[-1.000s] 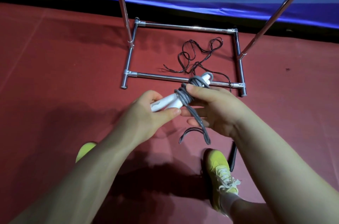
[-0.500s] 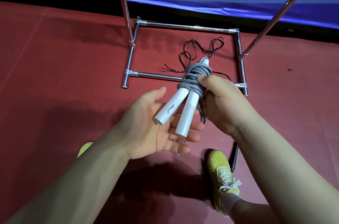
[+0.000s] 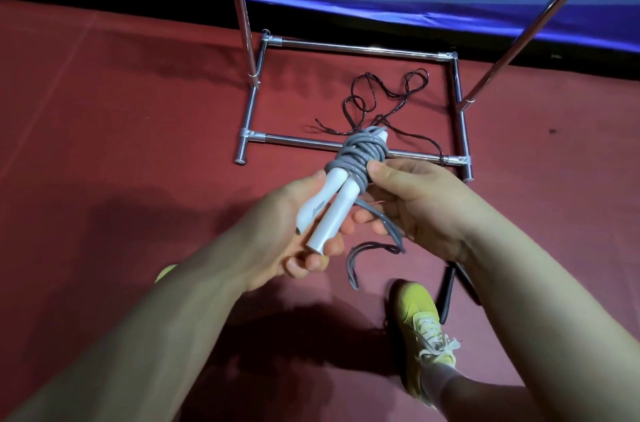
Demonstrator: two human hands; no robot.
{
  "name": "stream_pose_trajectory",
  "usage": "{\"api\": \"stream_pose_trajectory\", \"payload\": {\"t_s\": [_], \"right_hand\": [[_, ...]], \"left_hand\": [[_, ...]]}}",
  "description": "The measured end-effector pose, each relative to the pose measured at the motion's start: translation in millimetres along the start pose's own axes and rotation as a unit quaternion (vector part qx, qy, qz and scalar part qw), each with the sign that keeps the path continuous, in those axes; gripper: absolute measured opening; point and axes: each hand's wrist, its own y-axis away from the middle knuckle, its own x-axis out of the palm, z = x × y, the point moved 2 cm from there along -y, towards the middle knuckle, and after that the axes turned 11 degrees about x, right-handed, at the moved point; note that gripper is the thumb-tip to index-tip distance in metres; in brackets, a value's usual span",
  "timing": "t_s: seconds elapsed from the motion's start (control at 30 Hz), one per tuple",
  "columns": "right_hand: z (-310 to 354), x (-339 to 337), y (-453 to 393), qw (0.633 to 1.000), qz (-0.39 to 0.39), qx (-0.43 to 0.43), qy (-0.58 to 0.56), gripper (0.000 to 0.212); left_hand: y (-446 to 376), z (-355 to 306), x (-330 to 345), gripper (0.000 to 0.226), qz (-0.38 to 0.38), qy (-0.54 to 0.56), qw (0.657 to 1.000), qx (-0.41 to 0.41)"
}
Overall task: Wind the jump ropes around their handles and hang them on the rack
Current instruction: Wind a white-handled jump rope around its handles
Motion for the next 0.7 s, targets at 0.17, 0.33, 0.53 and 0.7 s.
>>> {"api": "stream_pose_trajectory", "payload": {"t_s": [0.17, 0.33, 0.53, 0.7], "right_hand": [[1.5, -1.6, 0.5, 0.997, -0.047, 0.012, 0.052, 0.027], [1.8, 0.8, 0.7, 0.989, -0.119, -0.023, 0.079, 0.024], [0.3, 4.2, -1.4, 0.98, -0.165, -0.06, 0.098, 0.023], [1.8, 6.3, 3.8, 0.989, -0.131, -0.052, 0.054, 0.028]], "left_hand": [[-4.9, 2.6, -0.1, 0.064, -0.027, -0.015, 1.0, -0.002], [-8.6, 3.4, -1.8, 0.064, -0.061, -0.035, 0.997, 0.007], [-11.0, 6.5, -4.3, 0.056, -0.115, -0.169, 0.978, 0.032], [-13.9, 8.9, -10.8, 0.06, -0.154, -0.247, 0.954, 0.077]]}}
